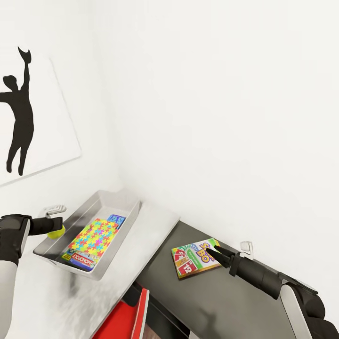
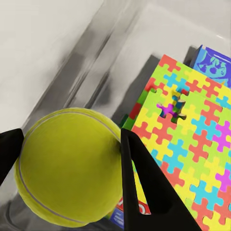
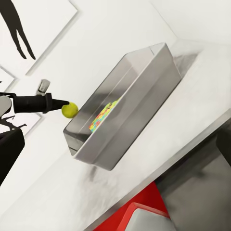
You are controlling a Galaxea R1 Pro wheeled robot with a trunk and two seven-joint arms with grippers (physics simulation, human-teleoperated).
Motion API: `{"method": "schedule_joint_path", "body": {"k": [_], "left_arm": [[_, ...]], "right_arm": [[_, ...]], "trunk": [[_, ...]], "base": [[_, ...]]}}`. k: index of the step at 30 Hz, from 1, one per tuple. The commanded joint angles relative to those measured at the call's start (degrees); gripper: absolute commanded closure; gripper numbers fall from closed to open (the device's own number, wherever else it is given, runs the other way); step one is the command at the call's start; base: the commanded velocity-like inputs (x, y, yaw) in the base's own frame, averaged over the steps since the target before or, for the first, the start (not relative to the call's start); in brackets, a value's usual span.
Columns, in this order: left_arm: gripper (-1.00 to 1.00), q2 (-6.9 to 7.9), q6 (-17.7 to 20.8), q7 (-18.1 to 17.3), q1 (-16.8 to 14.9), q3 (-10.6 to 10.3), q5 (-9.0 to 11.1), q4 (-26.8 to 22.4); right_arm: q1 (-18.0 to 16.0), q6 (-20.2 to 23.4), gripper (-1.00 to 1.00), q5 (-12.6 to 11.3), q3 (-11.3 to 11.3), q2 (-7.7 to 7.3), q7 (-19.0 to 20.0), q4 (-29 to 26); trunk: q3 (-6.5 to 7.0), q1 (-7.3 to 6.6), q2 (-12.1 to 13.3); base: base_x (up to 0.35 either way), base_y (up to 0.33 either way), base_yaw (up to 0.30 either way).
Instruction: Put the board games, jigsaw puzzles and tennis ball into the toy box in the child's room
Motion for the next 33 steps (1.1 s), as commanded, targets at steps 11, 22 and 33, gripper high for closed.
{"method": "schedule_joint_path", "body": {"k": [11, 22, 33], "left_arm": [[1.00, -0.16, -0.1, -0.3, -0.1, 0.1, -0.7, 0.2], [1.00, -0.16, -0.7, -0.3, -0.1, 0.1, -0.7, 0.4], [1.00, -0.16, -0.7, 0.6, -0.1, 0.0, -0.7, 0.4]], "right_arm": [[-0.1, 0.3, -1.00, -0.2, -0.1, -0.01, 0.2, 0.0], [-0.1, 0.3, -1.00, -0.2, -0.1, -0.01, 0.2, 0.0], [-0.1, 0.3, -1.00, -0.2, -0.1, -0.01, 0.2, 0.0]], "trunk": [[-0.70, 0.04, -0.1], [-1.37, 0.04, -0.1], [-2.04, 0.04, -0.1]], "base": [[0.000, 0.000, 0.000], [0.000, 0.000, 0.000], [0.000, 0.000, 0.000]]}}
